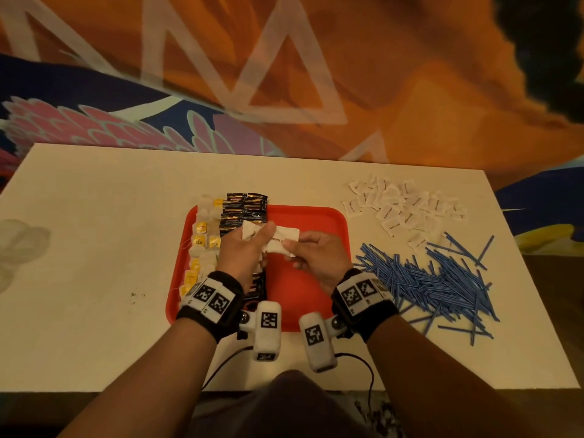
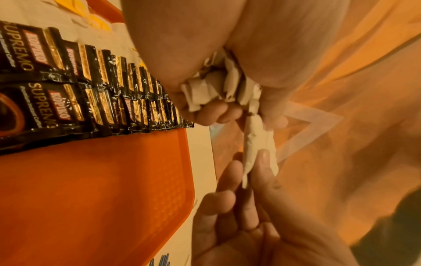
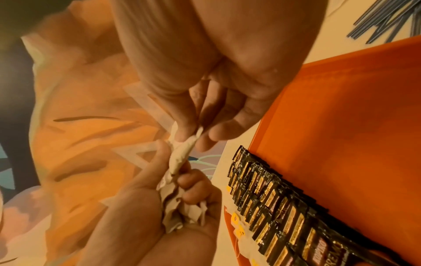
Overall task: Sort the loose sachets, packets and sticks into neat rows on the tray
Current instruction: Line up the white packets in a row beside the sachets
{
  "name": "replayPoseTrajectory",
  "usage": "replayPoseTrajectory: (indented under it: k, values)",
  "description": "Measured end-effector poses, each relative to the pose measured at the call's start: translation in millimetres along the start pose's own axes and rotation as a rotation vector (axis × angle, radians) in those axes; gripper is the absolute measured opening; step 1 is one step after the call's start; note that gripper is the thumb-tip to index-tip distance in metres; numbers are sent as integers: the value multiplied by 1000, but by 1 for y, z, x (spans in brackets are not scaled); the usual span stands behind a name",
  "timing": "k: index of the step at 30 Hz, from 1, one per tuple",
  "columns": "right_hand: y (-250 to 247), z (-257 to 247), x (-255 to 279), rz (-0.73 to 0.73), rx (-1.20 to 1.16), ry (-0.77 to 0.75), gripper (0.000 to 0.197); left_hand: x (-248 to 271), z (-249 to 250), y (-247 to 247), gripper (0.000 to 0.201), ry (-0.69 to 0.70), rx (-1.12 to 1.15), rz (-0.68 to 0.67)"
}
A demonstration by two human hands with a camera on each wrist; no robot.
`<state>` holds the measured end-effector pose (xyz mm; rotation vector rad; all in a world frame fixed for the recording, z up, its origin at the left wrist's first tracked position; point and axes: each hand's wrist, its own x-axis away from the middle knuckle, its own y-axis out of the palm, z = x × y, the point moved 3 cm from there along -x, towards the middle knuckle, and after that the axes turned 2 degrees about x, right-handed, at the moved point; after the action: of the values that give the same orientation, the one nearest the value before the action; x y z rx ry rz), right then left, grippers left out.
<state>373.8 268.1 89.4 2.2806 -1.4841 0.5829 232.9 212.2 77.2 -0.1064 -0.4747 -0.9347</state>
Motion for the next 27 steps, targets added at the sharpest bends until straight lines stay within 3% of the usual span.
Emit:
replayPoseTrajectory:
  k: [6,9,15,19,27]
  values:
    - [-3,6,-13,42,28,-19,11,-13,5,3,31,65,-102,66]
    - [-14,11,-33,119,109,-26,13,-24,6,-3,33,-31,-51,111]
    - [-35,21,-98,216,369,46,21,-44,-1,-28,31,-226,78,47]
    - [-32,24,-138,206,559,95,24,-51,-7,-46,28,-246,63,95]
    - [-7,24,-186,213,675,132,32,-57,-13,-72,29,-227,39,128]
